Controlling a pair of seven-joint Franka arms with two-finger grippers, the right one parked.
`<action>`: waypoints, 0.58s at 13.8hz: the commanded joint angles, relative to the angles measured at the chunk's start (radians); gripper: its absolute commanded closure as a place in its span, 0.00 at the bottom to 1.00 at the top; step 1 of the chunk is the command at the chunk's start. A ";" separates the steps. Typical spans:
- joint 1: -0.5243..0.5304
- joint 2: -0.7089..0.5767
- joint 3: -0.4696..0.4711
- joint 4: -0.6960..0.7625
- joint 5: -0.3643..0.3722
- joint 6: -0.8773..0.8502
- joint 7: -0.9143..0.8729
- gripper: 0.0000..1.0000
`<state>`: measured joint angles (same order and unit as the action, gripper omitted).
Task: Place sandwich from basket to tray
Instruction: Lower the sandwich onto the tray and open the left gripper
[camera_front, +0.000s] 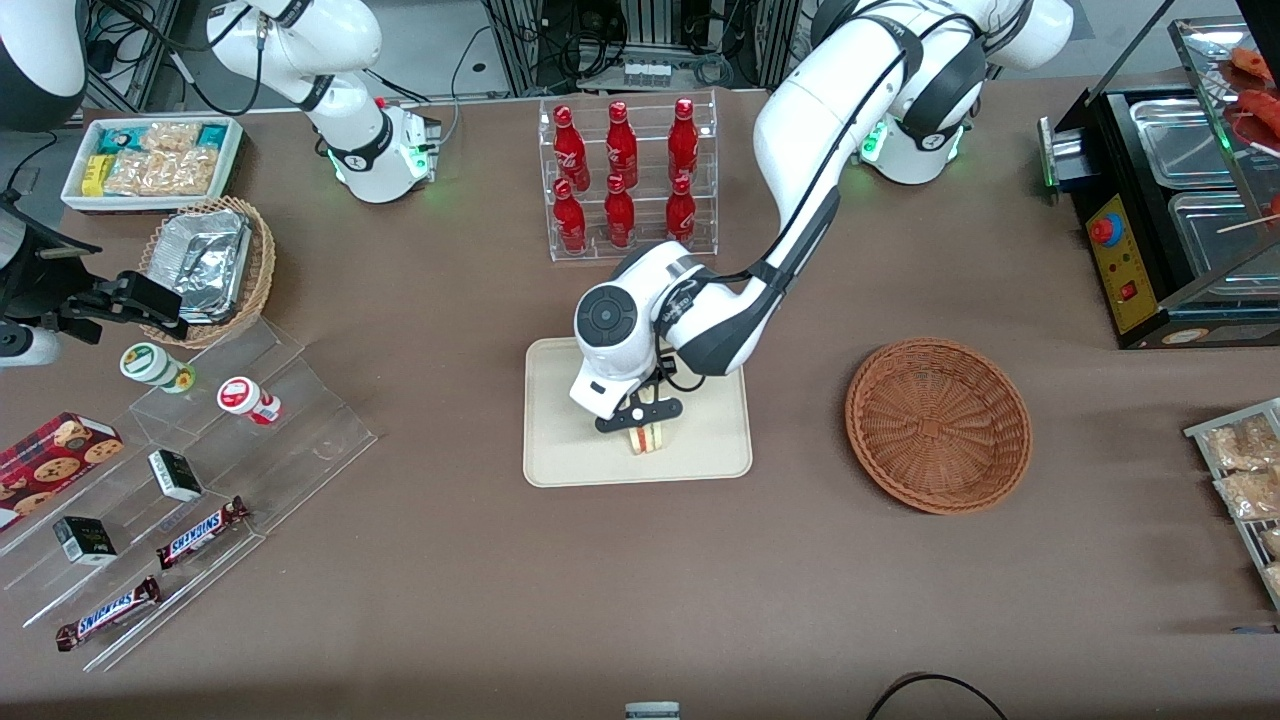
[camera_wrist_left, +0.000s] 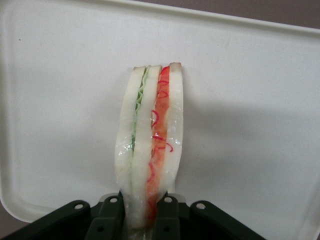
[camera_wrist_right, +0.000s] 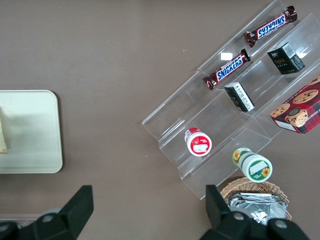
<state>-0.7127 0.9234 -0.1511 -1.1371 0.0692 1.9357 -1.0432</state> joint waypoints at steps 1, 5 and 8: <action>-0.014 0.009 0.011 0.023 0.015 0.003 -0.031 0.00; -0.005 -0.038 0.007 0.028 0.000 -0.021 -0.020 0.00; 0.007 -0.099 0.005 0.028 -0.002 -0.073 0.020 0.00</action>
<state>-0.7088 0.8826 -0.1509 -1.0984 0.0690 1.9080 -1.0455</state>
